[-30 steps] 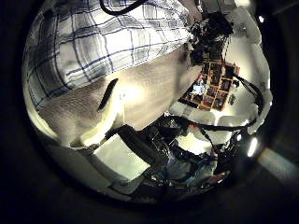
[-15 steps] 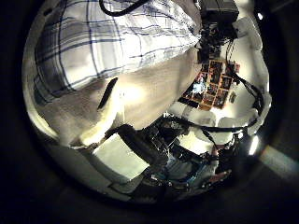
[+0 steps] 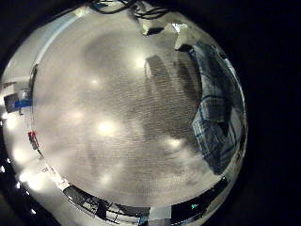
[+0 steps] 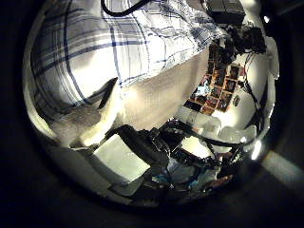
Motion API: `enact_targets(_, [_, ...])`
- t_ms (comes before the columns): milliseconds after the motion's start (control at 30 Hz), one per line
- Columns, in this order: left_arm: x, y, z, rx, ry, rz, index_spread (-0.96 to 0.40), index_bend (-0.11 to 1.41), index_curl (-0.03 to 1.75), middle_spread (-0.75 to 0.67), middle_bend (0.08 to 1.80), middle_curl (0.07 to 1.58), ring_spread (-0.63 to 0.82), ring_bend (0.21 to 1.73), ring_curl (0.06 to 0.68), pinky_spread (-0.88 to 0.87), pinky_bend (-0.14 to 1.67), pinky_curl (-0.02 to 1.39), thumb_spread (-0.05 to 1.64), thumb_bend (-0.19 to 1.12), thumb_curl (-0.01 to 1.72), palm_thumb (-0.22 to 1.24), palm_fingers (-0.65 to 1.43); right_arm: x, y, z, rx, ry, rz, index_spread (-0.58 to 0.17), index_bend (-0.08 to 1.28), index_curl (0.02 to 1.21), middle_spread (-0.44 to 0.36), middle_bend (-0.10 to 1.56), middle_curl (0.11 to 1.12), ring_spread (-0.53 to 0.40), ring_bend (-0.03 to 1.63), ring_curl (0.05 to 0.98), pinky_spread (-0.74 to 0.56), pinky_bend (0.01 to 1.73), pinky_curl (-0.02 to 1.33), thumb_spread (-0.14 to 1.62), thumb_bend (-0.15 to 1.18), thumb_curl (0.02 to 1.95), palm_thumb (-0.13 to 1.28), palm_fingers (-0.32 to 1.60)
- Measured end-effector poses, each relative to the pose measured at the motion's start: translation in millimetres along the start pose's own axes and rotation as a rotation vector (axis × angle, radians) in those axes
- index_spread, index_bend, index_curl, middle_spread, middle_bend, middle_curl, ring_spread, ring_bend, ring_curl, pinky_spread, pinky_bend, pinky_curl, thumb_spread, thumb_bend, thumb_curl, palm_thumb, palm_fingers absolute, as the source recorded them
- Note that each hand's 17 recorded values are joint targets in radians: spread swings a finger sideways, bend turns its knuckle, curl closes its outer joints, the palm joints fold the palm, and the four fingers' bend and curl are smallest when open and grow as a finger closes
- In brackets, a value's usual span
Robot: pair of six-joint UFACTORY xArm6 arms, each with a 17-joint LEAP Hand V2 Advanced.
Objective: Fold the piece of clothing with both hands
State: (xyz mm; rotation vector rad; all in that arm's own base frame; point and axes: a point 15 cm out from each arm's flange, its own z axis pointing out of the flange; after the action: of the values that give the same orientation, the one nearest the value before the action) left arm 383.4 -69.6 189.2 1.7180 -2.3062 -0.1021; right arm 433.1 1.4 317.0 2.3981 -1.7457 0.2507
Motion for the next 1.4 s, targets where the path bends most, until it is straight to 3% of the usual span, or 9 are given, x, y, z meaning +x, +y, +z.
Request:
enact_targets(200, [-16.4,6.7,-16.5,0.030,0.013,-0.016,-0.05,0.22,0.49,0.16,0.17,0.30,0.35,0.54,0.210,0.44,0.20,0.34,1.16,-0.02,0.36,0.54,0.21,-90.9,-12.4,-27.7,0.039,0.014,-0.175,-0.249,1.11,0.83,-0.151,1.28,0.87,-0.210,1.38,0.708,-0.19,1.29,0.80,1.00,-0.01,0.83,1.01,1.09])
enact_targets(433, [-69.0,39.9,-72.5,0.144,0.030,-0.096,-0.04,0.19,0.48,0.20,0.17,0.30,0.37,0.54,0.212,0.44,0.21,0.34,1.15,-0.02,0.35,0.54,0.20,-187.7,-21.1,-38.1,0.074,0.124,-0.360,-0.245,1.12,0.83,-0.148,1.28,0.86,-0.210,1.38,0.713,-0.19,1.27,0.83,1.00,-0.01,0.86,1.00,1.09])
enact_targets(600, [-103.4,73.5,-106.5,0.184,0.043,-0.149,-0.04,0.20,0.48,0.21,0.17,0.30,0.37,0.54,0.212,0.44,0.21,0.34,1.14,-0.02,0.36,0.54,0.20,-231.3,-54.7,-35.9,0.082,0.151,-0.422,-0.244,1.12,0.82,-0.148,1.29,0.86,-0.209,1.38,0.716,-0.19,1.26,0.85,0.99,-0.01,0.87,0.99,1.10])
enact_targets(800, [-126.5,105.9,-110.2,0.198,0.055,-0.190,-0.05,0.20,0.47,0.21,0.17,0.29,0.37,0.54,0.213,0.44,0.21,0.34,1.14,-0.02,0.36,0.54,0.20,-278.1,-83.1,-28.9,0.107,0.141,-0.470,-0.244,1.11,0.82,-0.152,1.27,0.86,-0.208,1.38,0.718,-0.20,1.24,0.87,1.02,-0.04,0.86,0.88,1.09])
enact_targets(933, [-135.3,124.4,-98.5,0.188,0.069,-0.217,-0.04,0.19,0.47,0.21,0.17,0.29,0.37,0.54,0.214,0.44,0.21,0.34,1.14,-0.02,0.36,0.54,0.21,-286.3,-93.4,-25.4,0.131,0.129,-0.473,-0.284,0.88,0.79,-0.177,1.20,0.83,-0.222,1.33,0.685,-0.28,1.21,0.82,1.12,-0.04,0.78,0.72,0.93])
enact_targets(1000, [-136.7,127.1,-95.4,0.184,0.073,-0.222,-0.04,0.20,0.47,0.21,0.17,0.29,0.37,0.54,0.215,0.44,0.21,0.34,1.14,-0.02,0.36,0.54,0.20,-285.9,-93.7,-24.7,0.131,0.127,-0.473,-0.321,0.49,0.71,-0.198,1.13,0.80,-0.245,1.37,0.683,-0.36,1.27,0.81,1.16,-0.04,0.73,0.64,0.59])
enact_targets(1067, [-137.1,128.0,-94.4,0.181,0.073,-0.223,-0.04,0.20,0.47,0.21,0.17,0.29,0.37,0.55,0.215,0.44,0.21,0.34,1.14,-0.02,0.36,0.54,0.20,-285.9,-95.1,-28.7,0.145,0.116,-0.468,-0.361,0.28,0.63,-0.200,0.92,0.73,-0.258,1.37,0.665,-0.40,1.32,0.79,1.19,-0.04,0.68,0.58,0.27])
enact_targets(1167, [-135.0,128.7,-90.8,0.175,0.080,-0.224,-0.03,0.19,0.47,0.21,0.17,0.29,0.38,0.55,0.216,0.44,0.21,0.35,1.14,-0.02,0.36,0.54,0.20,-278.0,-98.5,-41.5,0.182,0.081,-0.443,-0.433,0.28,0.53,-0.169,0.67,0.62,-0.191,1.13,0.580,-0.22,1.15,0.76,1.22,-0.04,0.62,0.51,-0.10])
enact_targets(1400, [-118.8,125.4,-84.0,0.155,0.080,-0.206,0.00,0.18,0.45,0.21,0.18,0.30,0.40,0.56,0.220,0.45,0.23,0.35,1.14,-0.02,0.36,0.54,0.19,-248.0,-95.3,-95.6,0.334,-0.038,-0.363,-0.501,0.16,0.40,-0.074,0.36,0.45,0.062,0.82,0.400,0.21,0.97,0.60,1.22,-0.04,0.49,0.41,-0.10])
